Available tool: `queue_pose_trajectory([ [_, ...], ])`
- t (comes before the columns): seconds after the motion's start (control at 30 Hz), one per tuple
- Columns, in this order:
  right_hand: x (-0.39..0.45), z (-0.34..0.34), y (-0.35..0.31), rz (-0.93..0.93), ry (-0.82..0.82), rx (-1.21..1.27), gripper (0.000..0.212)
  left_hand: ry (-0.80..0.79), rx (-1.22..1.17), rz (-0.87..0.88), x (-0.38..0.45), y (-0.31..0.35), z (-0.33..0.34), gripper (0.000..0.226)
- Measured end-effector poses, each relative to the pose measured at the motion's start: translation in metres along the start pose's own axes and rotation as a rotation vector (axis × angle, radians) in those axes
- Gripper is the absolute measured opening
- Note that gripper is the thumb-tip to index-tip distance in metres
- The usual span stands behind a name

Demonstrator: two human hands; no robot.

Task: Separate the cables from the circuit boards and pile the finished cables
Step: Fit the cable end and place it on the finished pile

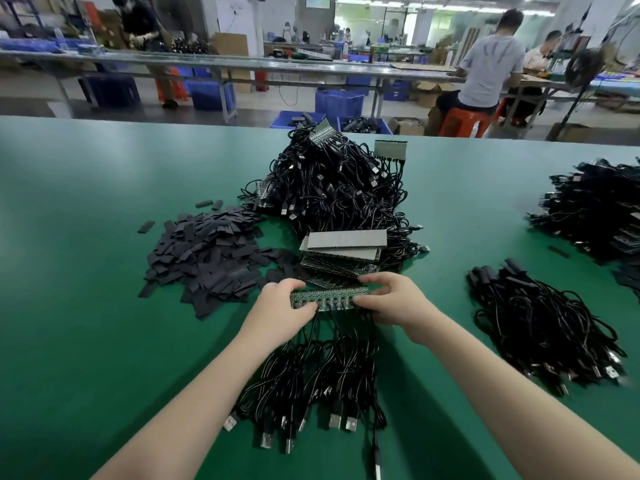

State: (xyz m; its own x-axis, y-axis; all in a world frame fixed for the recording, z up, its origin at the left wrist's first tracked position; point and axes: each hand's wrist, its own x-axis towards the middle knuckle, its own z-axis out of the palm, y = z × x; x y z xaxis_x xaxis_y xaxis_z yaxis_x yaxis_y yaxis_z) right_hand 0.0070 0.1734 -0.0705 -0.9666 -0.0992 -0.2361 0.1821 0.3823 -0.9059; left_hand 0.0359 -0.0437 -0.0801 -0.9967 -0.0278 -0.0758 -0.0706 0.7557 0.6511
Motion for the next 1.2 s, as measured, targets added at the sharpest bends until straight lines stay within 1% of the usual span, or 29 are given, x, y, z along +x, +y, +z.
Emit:
queue_pose_trajectory([
  [0.07, -0.004, 0.010, 0.010, -0.013, 0.106, 0.081, 0.044, -0.022, 0.096, -0.043, -0.002, 0.003, 0.000, 0.052],
  [0.1, -0.006, 0.016, 0.013, -0.031, 0.135, 0.124, 0.041, -0.005, 0.164, -0.059, -0.003, 0.004, 0.000, 0.050],
  [0.13, -0.007, 0.020, 0.015, -0.062, 0.158, 0.144, 0.038, 0.052, 0.246, -0.049, -0.004, 0.006, 0.002, 0.047],
  [0.17, -0.009, 0.023, 0.016, -0.099, 0.180, 0.141, 0.034, 0.133, 0.316, -0.002, -0.004, 0.008, 0.004, 0.044],
  [0.2, -0.009, 0.025, 0.018, -0.136, 0.194, 0.134, 0.032, 0.213, 0.342, 0.075, -0.005, 0.012, 0.007, 0.042],
  [0.23, -0.011, 0.028, 0.019, -0.171, 0.197, 0.135, 0.030, 0.259, 0.329, 0.161, -0.005, 0.016, 0.010, 0.040],
  [0.27, -0.013, 0.029, 0.020, -0.201, 0.194, 0.135, 0.029, 0.255, 0.309, 0.238, -0.003, 0.020, 0.012, 0.041],
  [0.3, -0.014, 0.031, 0.021, -0.227, 0.192, 0.128, 0.029, 0.218, 0.288, 0.295, -0.002, 0.025, 0.015, 0.042],
  [0.37, -0.017, 0.032, 0.026, -0.280, 0.208, 0.109, 0.031, 0.148, 0.246, 0.340, 0.001, 0.031, 0.024, 0.040],
  [0.43, -0.020, 0.033, 0.032, -0.318, 0.238, 0.098, 0.033, 0.152, 0.202, 0.346, 0.001, 0.033, 0.032, 0.035],
  [0.5, -0.021, 0.034, 0.036, -0.319, 0.262, 0.100, 0.032, 0.197, 0.190, 0.346, 0.000, 0.031, 0.038, 0.032],
  [0.67, -0.018, 0.040, 0.036, -0.270, 0.337, -0.005, 0.020, 0.284, 0.247, 0.322, -0.003, 0.026, 0.044, 0.029],
  [0.73, -0.017, 0.042, 0.036, -0.269, 0.360, -0.058, 0.020, 0.305, 0.264, 0.306, -0.004, 0.025, 0.046, 0.028],
  [0.9, -0.017, 0.044, 0.034, -0.263, 0.375, -0.070, 0.018, 0.344, 0.214, 0.288, -0.005, 0.022, 0.048, 0.022],
  [1.1, -0.020, 0.046, 0.036, -0.275, 0.391, -0.057, 0.003, 0.387, 0.191, 0.297, -0.008, 0.023, 0.050, 0.017],
  [1.2, -0.021, 0.049, 0.036, -0.296, 0.414, -0.123, 0.005, 0.397, 0.191, 0.295, -0.008, 0.024, 0.051, 0.016],
])
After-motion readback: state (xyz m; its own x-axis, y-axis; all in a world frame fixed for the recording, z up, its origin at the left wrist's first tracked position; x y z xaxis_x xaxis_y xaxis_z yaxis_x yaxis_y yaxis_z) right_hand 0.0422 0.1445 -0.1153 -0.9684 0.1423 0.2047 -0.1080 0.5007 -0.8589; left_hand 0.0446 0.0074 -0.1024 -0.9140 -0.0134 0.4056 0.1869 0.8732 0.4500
